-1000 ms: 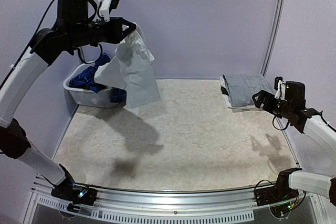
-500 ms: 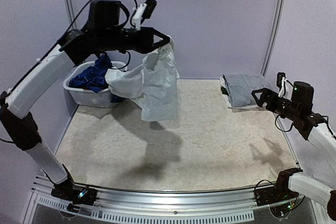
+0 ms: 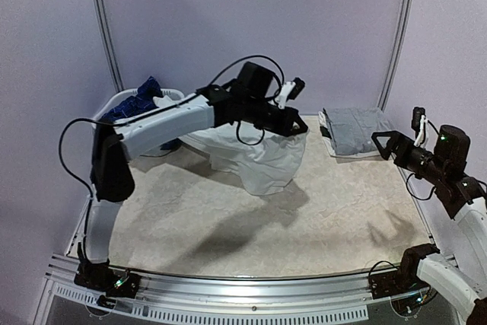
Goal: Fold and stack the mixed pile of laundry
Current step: Pick up the crumpled T-shirt from the center of the board.
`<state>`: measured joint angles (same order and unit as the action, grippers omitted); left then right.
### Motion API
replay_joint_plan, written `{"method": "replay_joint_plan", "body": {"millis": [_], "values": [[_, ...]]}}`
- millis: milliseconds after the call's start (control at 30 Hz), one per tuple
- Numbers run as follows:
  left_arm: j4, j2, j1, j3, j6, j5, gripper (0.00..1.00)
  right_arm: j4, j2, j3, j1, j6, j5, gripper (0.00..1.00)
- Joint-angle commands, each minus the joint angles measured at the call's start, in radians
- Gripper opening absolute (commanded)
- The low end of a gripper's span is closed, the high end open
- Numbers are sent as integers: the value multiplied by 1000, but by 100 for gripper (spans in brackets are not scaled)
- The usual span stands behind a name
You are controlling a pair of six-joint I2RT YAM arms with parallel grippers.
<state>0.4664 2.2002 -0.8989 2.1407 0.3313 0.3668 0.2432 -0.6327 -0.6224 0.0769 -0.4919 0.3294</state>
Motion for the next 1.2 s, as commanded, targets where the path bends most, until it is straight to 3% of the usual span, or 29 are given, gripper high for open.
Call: {"method": "replay_joint_plan", "body": {"millis": [0,233,433,700,933,1167], "values": [[30,159,-29,150,22,31,0,38,43,56,3,-34,34,99],[35,238,10,194,9,-46,4,-136,-25,149,43,-118,118,99],[-15,292,93,203,66,-17,2,-247,-273,106,281,-113,8,99],[-38,322,238,252,126,12,0,-368,-565,-13,485,-112,-65,99],[43,279,275,254,79,15,0,-457,-880,-171,519,12,0,88],[117,152,276,196,6,-38,0,-643,-1076,-239,519,90,5,86]]}}
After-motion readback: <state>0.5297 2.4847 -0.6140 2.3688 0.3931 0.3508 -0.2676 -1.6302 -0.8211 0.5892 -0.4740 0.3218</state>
